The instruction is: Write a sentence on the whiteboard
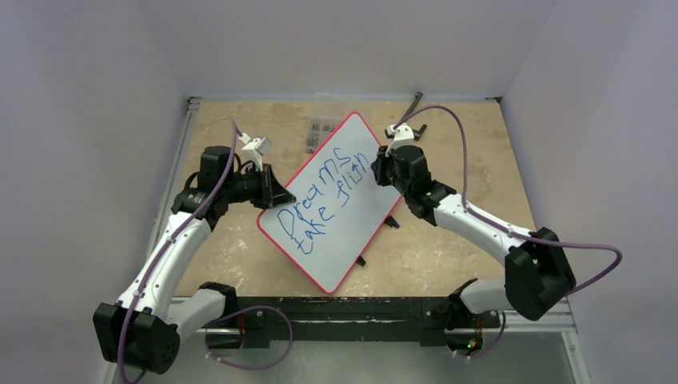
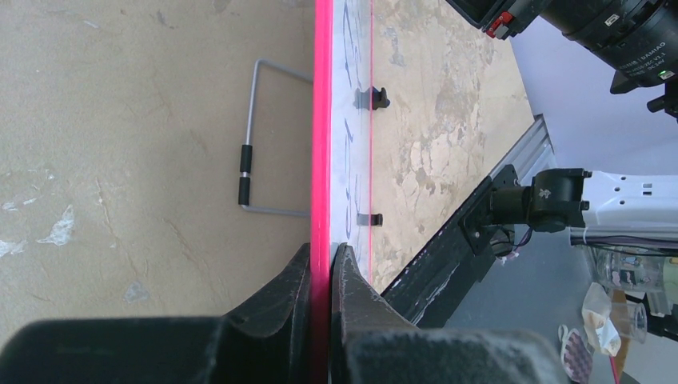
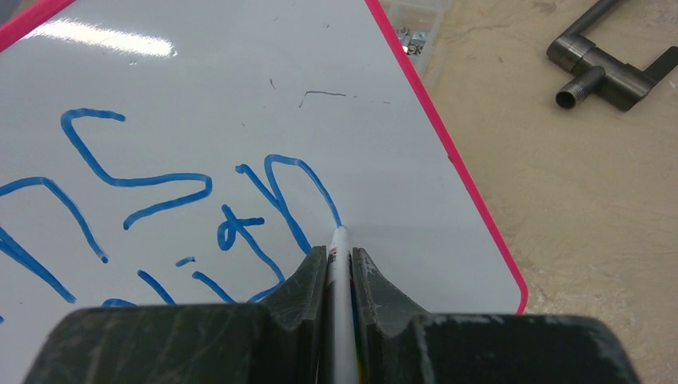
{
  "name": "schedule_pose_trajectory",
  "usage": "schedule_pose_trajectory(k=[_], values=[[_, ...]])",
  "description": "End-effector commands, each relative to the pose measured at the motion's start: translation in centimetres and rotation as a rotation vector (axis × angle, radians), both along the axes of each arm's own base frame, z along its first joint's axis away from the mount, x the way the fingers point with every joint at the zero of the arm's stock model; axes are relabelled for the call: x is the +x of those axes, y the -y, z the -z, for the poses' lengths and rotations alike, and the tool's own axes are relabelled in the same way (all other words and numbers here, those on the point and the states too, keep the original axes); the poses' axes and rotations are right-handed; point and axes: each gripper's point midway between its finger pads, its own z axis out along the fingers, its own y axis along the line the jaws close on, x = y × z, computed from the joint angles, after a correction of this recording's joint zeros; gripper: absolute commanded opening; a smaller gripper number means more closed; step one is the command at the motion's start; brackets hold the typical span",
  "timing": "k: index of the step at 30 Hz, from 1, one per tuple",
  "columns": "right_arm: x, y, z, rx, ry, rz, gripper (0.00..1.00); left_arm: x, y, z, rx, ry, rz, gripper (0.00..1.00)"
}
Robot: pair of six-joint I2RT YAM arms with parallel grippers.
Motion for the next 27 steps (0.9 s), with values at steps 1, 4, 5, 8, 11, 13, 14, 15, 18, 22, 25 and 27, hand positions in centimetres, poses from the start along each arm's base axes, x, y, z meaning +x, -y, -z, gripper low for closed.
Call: schedule_pose_trajectory(k=[1,4,5,8,11,13,14,15,18,22,25,27], values=[[-0.7,0.1,0.3,0.002,-0.019,-0.011,0.00,1.0,-1.8,1.2,0.154,0.106,-0.010,0.00],[-1.0,0.2,-0.3,0.009,-0.011,-0.014,0.00,1.0,-1.8,1.1,0.154,0.108,-0.010,0.00],[-1.1,0.3,-0.7,0.012,-0.005,-0.014,0.00,1.0,-1.8,1.1,0.154,0.107,-0.010,0.00],[-1.3,0.5,-1.9,0.015,0.016,-0.013,0.00,1.0,-1.8,1.1,0.153,0.110,-0.010,0.00],[-1.3,0.7,-3.4,0.020,0.044,-0.012,0.00,1.0,-1.8,1.1,0.153,0.110,-0.010,0.00],[-1.2,0.8,-4.2,0.021,0.061,-0.006,0.00,1.0,-1.8,1.0,0.152,0.111,-0.010,0.00],[-1.2,0.8,-4.7,0.025,0.070,-0.005,0.00,1.0,-1.8,1.0,0.152,0.112,-0.009,0.00],[-1.1,0.8,-5.1,0.027,0.078,-0.003,0.00,1.0,-1.8,0.9,0.151,0.113,-0.009,0.00],[-0.7,0.7,-6.1,0.034,0.100,0.002,0.00,1.0,-1.8,0.9,0.151,0.114,-0.009,0.00],[0.2,0.3,-7.2,0.038,0.120,0.004,0.00,1.0,-1.8,0.9,0.150,0.115,-0.008,0.00],[0.8,-0.1,-7.6,0.039,0.128,0.003,0.00,1.0,-1.8,0.9,0.150,0.114,-0.008,0.00],[1.3,-0.4,-7.6,0.035,0.131,0.002,0.00,1.0,-1.8,0.9,0.149,0.116,-0.008,0.00]])
